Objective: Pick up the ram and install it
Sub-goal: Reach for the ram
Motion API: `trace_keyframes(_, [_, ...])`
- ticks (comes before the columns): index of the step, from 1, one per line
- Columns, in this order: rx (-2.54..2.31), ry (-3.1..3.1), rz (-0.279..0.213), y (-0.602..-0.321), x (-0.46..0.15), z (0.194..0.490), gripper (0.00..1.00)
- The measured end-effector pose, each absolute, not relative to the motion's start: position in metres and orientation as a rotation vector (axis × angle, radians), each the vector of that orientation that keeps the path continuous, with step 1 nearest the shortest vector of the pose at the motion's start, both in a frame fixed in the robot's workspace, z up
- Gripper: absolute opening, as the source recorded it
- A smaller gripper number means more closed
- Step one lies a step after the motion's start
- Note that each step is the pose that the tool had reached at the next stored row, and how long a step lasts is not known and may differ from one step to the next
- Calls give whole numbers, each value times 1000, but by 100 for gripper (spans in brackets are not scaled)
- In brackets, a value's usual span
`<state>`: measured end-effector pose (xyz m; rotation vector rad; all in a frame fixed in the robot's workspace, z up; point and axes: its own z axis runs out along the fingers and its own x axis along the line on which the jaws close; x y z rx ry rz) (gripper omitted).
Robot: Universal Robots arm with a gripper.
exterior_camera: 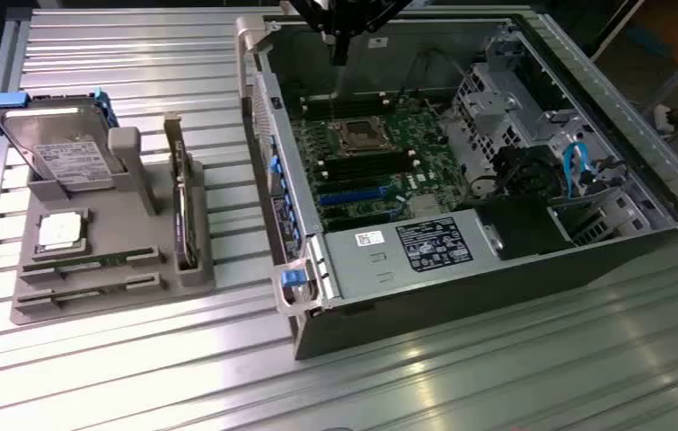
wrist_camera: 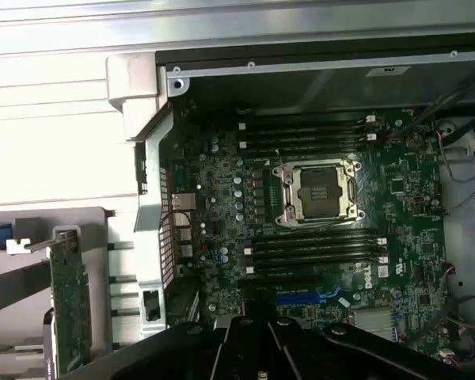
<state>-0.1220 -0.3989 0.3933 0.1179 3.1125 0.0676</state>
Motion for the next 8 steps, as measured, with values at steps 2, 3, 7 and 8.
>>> trace_keyframes(2, [118, 3112, 68, -399, -122, 393, 11])
trace_keyframes(3, [118, 3112, 68, -399, -122, 393, 11])
trace_keyframes(7, [118, 3113, 68, -399, -122, 393, 11])
trace_keyframes(8, [118, 3112, 68, -399, -122, 393, 11])
